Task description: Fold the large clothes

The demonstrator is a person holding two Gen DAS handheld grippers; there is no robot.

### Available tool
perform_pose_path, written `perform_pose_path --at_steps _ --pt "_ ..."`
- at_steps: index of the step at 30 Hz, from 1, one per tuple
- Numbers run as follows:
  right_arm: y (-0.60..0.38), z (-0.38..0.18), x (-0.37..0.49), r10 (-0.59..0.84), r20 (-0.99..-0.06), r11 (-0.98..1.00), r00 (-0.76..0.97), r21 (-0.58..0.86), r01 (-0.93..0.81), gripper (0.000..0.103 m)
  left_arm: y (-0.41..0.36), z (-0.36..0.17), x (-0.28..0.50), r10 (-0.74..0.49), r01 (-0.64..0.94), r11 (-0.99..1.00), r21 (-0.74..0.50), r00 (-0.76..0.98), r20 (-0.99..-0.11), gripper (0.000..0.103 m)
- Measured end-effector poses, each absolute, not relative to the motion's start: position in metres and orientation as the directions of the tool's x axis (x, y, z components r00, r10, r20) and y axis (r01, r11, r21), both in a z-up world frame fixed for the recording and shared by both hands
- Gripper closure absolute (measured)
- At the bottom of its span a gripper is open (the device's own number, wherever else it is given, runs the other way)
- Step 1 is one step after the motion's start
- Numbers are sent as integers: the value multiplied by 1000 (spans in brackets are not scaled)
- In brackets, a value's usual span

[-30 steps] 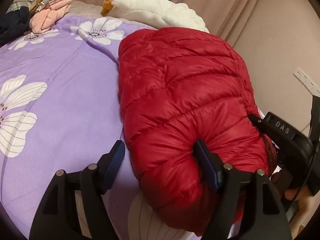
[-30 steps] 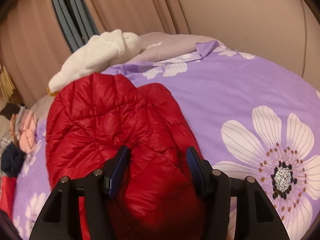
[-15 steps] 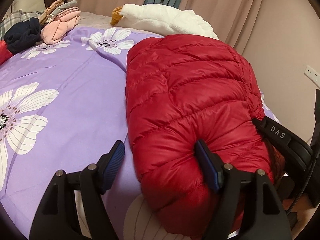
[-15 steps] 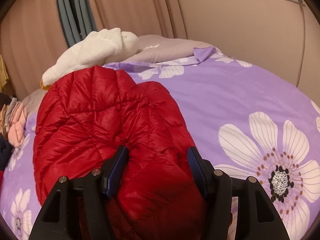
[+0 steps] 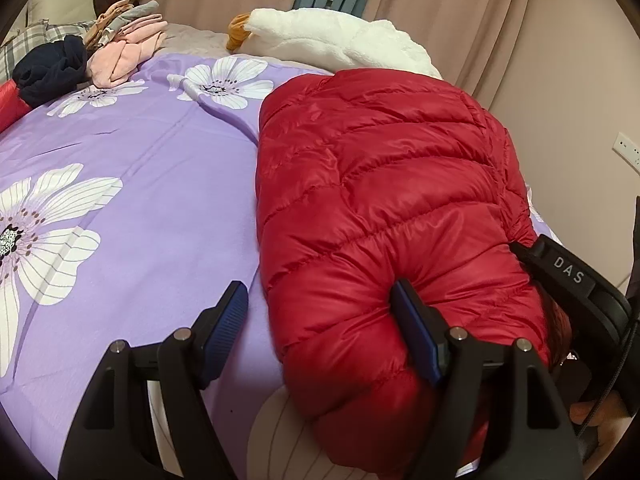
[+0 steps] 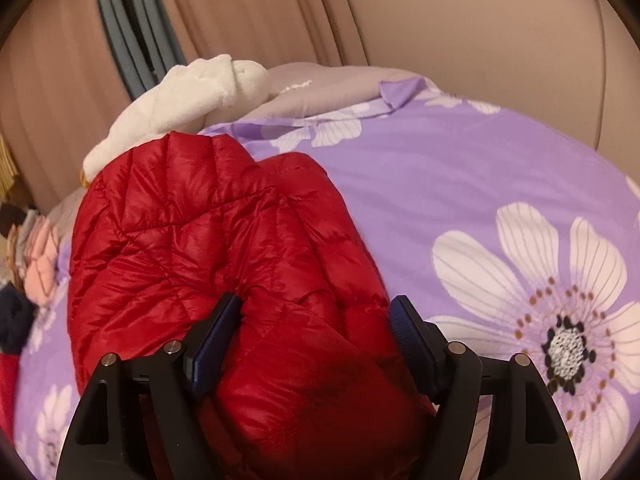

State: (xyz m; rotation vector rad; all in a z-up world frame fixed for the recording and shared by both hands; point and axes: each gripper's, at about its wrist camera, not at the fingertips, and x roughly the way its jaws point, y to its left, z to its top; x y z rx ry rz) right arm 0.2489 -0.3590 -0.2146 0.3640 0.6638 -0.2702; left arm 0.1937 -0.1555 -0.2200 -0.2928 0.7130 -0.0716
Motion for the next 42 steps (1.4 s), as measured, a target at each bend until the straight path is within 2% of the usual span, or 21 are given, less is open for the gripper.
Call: perform_pose_path --at_steps 12,18,26,36,39,42 --pt "-359 -215 251 -127 -653 910 747 222 349 25 -156 -219 193 -151 -38 962 -272 754 -639 25" --pt "-369 -218 249 -75 -666 897 742 279 342 20 -148 -214 193 -166 -50 952 -301 744 -647 26" --pt "-365 -216 245 -77 -658 904 749 270 331 20 -141 -200 185 -97 -71 969 -236 773 -627 27" --pt "-377 -220 246 4 -679 893 734 333 304 16 -137 -200 186 -98 -78 967 -243 764 -637 27" --pt "-380 -221 246 27 -687 882 726 358 306 15 -128 -194 186 -107 -88 960 -266 761 -640 29" --pt "-380 -220 246 42 -690 879 722 369 302 15 -110 -185 188 -187 -65 928 -368 772 -608 28"
